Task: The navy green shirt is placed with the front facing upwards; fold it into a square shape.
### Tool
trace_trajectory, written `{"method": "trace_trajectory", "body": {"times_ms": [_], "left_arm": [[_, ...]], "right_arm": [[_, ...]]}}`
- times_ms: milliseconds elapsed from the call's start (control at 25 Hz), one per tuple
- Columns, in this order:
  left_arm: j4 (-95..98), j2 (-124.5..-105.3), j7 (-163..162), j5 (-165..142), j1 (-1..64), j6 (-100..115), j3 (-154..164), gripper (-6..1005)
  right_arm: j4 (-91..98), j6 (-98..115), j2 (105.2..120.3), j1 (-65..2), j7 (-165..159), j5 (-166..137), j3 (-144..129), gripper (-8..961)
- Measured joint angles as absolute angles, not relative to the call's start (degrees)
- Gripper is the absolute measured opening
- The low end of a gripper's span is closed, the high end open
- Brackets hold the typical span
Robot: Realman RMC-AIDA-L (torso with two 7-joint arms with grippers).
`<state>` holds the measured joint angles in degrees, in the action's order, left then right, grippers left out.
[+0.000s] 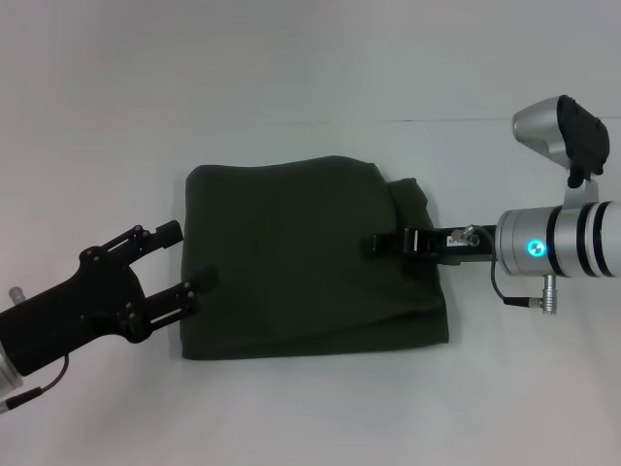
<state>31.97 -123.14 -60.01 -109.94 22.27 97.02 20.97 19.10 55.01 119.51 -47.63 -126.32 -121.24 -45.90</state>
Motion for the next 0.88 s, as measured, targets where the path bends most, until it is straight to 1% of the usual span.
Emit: {"method": "trace_trajectory", "body": {"times_ms": [200,640,880], "left_arm": [[31.90,-123.18,-59.98,-109.93,22.21,96.76,20.91,791],[31.64,-123.31,-60.19,-109.94,22.28,96.96,20.91,791],[31.55,-123.32,-60.32,-109.76,22.35,97.11,20.92,790]], "right_arm": [[19.15,54.92,119.51,-47.38,-124.86,-120.16,-45.55,376],[19.76,54.86,119.51,-46.66,-120.84,-117.35,-45.44,128],[21.24,56.03,119.47,-46.28,-117.72,-116.24,-45.45,45]]}}
